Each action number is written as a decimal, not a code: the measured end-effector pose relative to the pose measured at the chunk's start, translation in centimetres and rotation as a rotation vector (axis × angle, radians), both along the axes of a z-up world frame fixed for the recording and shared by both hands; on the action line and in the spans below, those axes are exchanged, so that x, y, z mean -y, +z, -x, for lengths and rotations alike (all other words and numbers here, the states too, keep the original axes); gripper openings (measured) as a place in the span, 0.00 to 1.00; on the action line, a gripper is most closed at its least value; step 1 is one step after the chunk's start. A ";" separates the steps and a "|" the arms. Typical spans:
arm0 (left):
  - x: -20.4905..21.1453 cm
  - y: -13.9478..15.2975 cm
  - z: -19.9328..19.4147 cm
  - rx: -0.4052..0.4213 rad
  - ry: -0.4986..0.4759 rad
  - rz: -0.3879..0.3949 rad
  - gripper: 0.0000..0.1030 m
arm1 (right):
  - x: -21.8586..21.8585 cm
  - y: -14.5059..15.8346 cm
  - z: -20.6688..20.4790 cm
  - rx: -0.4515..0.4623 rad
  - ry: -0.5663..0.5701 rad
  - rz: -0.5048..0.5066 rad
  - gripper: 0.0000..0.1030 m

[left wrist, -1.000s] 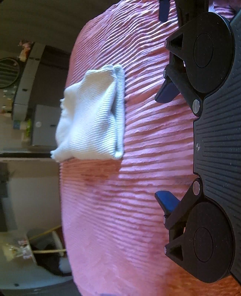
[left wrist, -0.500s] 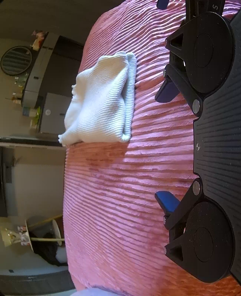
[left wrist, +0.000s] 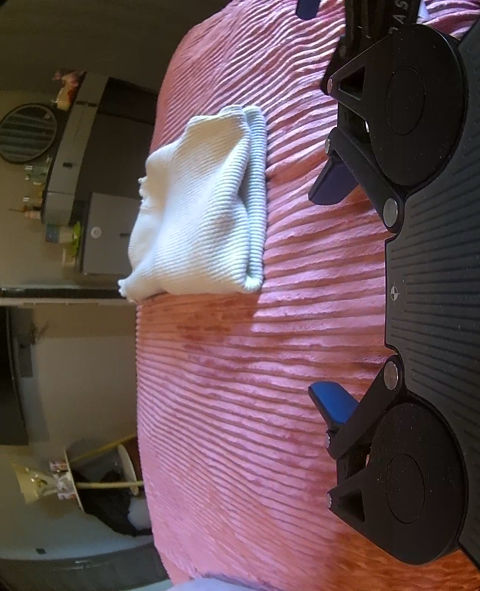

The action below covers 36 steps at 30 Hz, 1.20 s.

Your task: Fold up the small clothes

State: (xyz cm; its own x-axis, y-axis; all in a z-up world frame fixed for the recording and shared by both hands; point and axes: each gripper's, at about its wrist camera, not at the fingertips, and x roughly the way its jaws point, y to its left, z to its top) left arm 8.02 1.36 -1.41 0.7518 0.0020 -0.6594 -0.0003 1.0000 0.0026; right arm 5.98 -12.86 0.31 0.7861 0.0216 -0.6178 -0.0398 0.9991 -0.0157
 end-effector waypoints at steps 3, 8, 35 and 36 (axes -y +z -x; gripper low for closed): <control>0.3 -0.3 -0.1 -0.011 -0.006 -0.016 1.00 | 0.1 -0.1 -0.1 -0.006 -0.004 -0.003 0.96; 0.4 -0.4 -0.1 -0.015 -0.011 -0.021 1.00 | 0.0 0.1 0.1 0.006 0.004 -0.009 0.96; 0.6 -0.3 0.1 -0.009 -0.043 -0.032 1.00 | -0.2 0.3 0.5 0.024 0.012 0.007 0.96; 0.6 -0.3 0.1 -0.010 -0.044 -0.032 1.00 | -0.2 0.3 0.5 0.025 0.012 0.007 0.96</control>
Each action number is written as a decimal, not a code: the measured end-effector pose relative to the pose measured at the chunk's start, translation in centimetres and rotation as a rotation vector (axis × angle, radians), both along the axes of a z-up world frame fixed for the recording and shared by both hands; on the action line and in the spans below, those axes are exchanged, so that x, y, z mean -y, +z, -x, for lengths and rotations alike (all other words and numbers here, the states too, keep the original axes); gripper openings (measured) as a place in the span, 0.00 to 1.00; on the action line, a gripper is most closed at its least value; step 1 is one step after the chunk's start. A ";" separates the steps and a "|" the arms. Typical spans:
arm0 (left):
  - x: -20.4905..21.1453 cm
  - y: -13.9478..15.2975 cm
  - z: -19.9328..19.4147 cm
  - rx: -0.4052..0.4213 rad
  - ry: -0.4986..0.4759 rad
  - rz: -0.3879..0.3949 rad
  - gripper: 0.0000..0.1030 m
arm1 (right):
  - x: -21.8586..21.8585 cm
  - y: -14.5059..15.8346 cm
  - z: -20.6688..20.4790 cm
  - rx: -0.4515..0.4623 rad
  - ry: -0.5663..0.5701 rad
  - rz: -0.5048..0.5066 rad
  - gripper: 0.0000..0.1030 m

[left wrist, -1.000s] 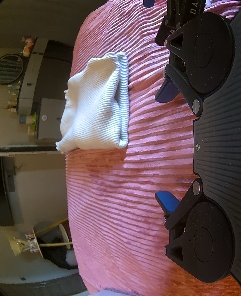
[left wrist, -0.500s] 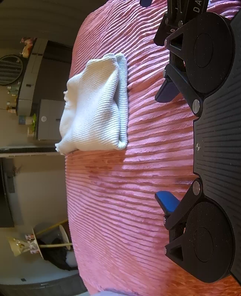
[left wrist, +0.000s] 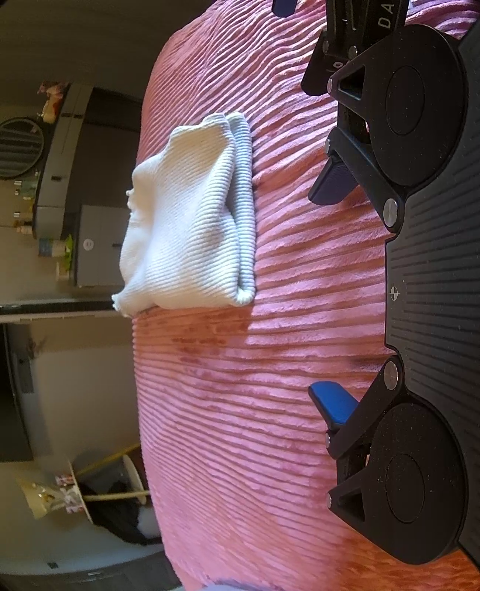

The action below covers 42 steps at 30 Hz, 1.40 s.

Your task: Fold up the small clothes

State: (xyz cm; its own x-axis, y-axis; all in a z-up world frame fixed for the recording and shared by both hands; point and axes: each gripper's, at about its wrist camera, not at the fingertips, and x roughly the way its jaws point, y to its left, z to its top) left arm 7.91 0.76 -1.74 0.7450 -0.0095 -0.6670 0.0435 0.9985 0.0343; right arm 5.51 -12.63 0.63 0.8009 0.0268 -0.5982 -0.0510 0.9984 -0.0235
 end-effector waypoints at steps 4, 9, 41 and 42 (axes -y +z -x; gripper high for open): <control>-0.1 0.0 0.0 -0.001 -0.003 0.005 1.00 | 0.0 0.1 0.0 0.001 -0.001 -0.002 0.96; 0.0 0.0 0.0 -0.004 -0.012 0.006 1.00 | 0.0 0.1 0.0 0.003 -0.004 -0.004 0.96; 0.3 -0.2 0.1 -0.001 -0.033 -0.008 1.00 | 0.0 0.1 0.1 0.009 -0.002 -0.013 0.96; 0.3 -0.2 0.1 -0.002 -0.034 -0.009 1.00 | 0.0 0.1 0.1 0.009 -0.001 -0.013 0.96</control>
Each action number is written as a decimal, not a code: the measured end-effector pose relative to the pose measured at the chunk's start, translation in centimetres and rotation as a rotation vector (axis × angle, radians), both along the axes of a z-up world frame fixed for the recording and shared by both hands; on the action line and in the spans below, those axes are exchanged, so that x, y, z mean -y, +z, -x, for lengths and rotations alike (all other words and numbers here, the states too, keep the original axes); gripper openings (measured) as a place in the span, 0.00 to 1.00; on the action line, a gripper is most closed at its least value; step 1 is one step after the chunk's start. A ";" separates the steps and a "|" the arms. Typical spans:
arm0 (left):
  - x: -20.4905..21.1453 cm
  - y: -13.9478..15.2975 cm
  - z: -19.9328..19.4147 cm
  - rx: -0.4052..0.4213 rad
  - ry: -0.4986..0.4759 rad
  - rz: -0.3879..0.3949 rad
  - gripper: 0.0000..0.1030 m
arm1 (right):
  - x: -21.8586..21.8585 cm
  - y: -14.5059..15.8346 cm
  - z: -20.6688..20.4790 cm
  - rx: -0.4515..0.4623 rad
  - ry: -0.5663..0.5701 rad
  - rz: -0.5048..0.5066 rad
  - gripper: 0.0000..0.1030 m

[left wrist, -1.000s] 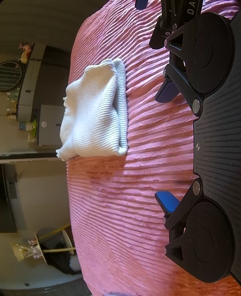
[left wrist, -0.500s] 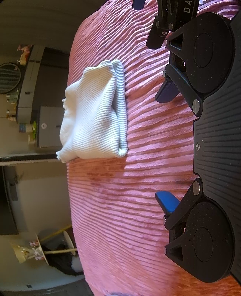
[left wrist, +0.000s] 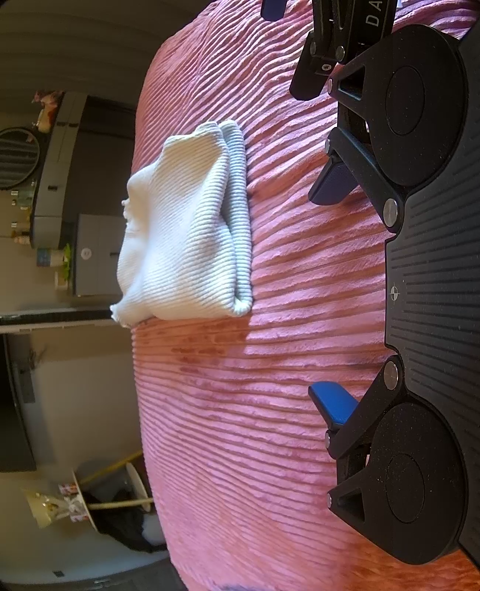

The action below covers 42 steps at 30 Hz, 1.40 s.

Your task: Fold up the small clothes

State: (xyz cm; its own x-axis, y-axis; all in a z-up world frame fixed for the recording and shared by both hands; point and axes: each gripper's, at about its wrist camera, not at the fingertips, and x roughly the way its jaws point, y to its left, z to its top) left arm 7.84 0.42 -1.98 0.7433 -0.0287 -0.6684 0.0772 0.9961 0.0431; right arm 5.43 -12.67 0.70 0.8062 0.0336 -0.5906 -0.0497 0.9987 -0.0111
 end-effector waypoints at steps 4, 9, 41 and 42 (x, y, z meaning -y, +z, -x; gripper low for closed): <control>0.0 0.0 0.0 0.000 0.001 0.000 1.00 | 0.0 0.0 0.0 0.000 0.002 0.001 0.96; -0.1 -0.1 -0.1 -0.004 0.006 0.006 1.00 | 0.0 0.0 0.0 0.000 0.003 -0.001 0.96; -0.1 0.3 0.3 0.036 -0.023 0.013 1.00 | 0.4 -0.1 -0.2 -0.004 -0.018 -0.010 0.96; -0.1 0.3 0.3 0.038 -0.024 0.013 1.00 | 0.5 -0.1 -0.2 -0.005 -0.018 -0.010 0.96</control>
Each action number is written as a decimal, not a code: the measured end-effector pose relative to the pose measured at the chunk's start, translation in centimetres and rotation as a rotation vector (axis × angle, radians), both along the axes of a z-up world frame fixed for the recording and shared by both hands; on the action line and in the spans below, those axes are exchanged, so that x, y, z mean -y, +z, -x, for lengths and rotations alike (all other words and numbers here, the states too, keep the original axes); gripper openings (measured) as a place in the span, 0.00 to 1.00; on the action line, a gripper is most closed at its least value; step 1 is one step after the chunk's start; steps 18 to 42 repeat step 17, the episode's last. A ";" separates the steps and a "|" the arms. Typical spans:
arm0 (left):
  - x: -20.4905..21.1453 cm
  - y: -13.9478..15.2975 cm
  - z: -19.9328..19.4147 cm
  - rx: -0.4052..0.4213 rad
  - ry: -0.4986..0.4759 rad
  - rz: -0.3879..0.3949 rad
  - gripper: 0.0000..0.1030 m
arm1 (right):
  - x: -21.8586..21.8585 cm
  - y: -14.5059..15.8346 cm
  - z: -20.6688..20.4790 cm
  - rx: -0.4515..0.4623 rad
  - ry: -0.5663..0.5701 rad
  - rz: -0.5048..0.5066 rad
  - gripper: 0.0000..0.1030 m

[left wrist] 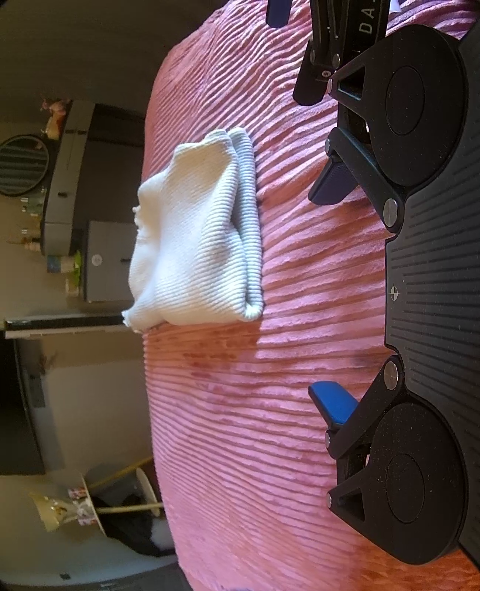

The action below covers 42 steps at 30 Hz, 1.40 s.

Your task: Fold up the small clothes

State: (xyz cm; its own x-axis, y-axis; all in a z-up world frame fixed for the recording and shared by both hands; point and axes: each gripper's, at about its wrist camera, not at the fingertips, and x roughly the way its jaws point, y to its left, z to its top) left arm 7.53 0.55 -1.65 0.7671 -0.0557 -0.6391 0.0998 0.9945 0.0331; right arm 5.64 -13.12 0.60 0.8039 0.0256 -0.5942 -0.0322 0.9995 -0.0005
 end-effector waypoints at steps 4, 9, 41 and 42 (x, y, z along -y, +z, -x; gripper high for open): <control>0.0 -0.1 -0.1 -0.001 0.001 -0.005 1.00 | 0.0 0.0 0.0 0.001 -0.002 -0.001 0.96; 0.2 -0.1 0.0 0.010 -0.004 -0.029 1.00 | 0.1 0.0 0.0 0.001 -0.003 -0.001 0.96; 0.5 -0.3 -0.2 -0.006 -0.013 -0.047 1.00 | 0.2 0.0 0.0 0.003 -0.004 -0.006 0.96; 0.5 -0.3 -0.2 -0.006 -0.013 -0.047 1.00 | 0.2 0.0 0.0 0.003 -0.004 -0.006 0.96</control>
